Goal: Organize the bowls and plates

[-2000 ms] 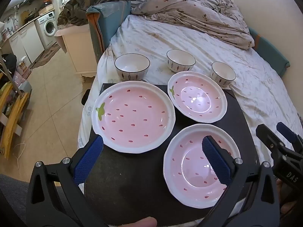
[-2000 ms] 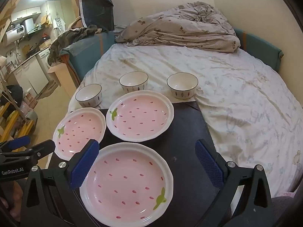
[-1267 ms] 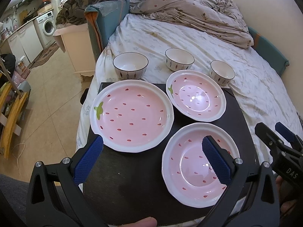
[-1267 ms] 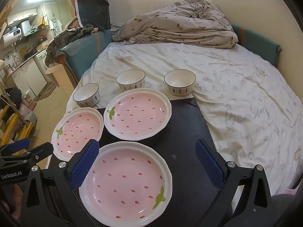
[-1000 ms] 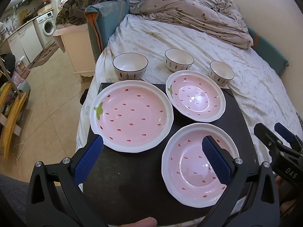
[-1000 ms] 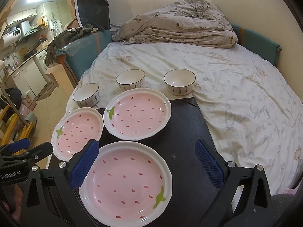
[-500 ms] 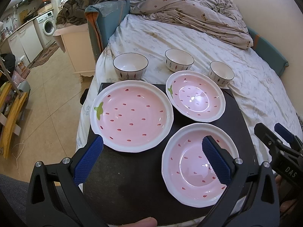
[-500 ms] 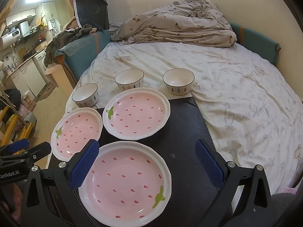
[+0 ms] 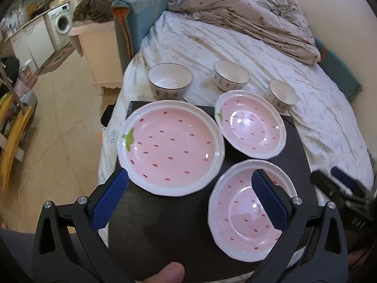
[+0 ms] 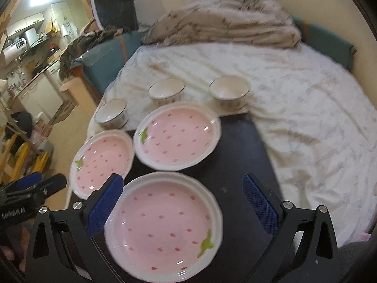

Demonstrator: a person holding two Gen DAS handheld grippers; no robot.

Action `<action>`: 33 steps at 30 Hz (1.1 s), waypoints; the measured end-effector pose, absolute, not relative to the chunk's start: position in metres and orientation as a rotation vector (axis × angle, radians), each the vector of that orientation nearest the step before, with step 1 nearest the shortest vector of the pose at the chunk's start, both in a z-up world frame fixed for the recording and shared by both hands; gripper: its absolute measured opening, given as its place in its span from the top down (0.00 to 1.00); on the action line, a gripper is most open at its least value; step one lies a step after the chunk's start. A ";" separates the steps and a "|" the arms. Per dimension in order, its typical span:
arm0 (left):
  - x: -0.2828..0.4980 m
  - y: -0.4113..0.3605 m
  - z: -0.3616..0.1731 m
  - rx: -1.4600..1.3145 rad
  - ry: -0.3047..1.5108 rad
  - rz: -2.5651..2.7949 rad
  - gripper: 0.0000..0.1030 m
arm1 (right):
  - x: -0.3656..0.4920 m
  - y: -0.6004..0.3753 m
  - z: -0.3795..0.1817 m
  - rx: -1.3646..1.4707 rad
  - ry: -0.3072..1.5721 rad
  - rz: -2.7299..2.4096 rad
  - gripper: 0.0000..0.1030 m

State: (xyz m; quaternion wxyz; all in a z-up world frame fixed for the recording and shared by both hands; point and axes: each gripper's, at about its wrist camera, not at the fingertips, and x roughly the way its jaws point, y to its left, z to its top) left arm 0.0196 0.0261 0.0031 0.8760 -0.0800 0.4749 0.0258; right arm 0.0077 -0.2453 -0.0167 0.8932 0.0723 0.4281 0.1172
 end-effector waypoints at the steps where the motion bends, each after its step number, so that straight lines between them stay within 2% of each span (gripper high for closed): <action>1: 0.023 0.032 0.005 -0.182 0.997 0.054 0.00 | 0.011 -0.242 -0.018 0.146 0.907 0.258 0.00; 5: 0.044 0.059 0.001 -0.263 1.059 0.035 0.00 | 0.028 -0.225 -0.026 0.173 0.979 0.336 0.00; 8: 0.067 0.084 -0.016 -0.351 1.158 -0.001 0.00 | 0.044 -0.207 -0.033 0.198 1.028 0.413 0.00; 14: 0.092 0.131 -0.053 -0.428 1.239 0.089 0.02 | 0.076 -0.180 -0.056 0.298 1.187 0.462 0.01; 16: 0.099 0.145 -0.066 -0.451 1.256 0.111 0.11 | 0.090 -0.173 -0.071 0.363 1.259 0.463 0.10; 23: 0.114 0.172 -0.096 -0.509 1.302 0.152 0.33 | 0.119 -0.149 -0.095 0.355 1.343 0.439 0.26; 27: 0.124 0.167 -0.108 -0.502 1.335 0.129 0.44 | 0.131 -0.138 -0.105 0.365 1.381 0.442 0.40; 29: 0.130 0.166 -0.118 -0.511 1.369 0.118 0.57 | 0.133 -0.135 -0.110 0.363 1.396 0.442 0.48; 30: 0.131 0.167 -0.121 -0.519 1.377 0.115 0.66 | 0.134 -0.133 -0.113 0.365 1.414 0.445 0.55; 31: 0.133 0.168 -0.124 -0.526 1.382 0.112 0.71 | 0.136 -0.133 -0.117 0.373 1.427 0.447 0.61; 33: 0.133 0.166 -0.128 -0.502 1.406 0.125 0.83 | 0.138 -0.132 -0.122 0.379 1.431 0.435 0.62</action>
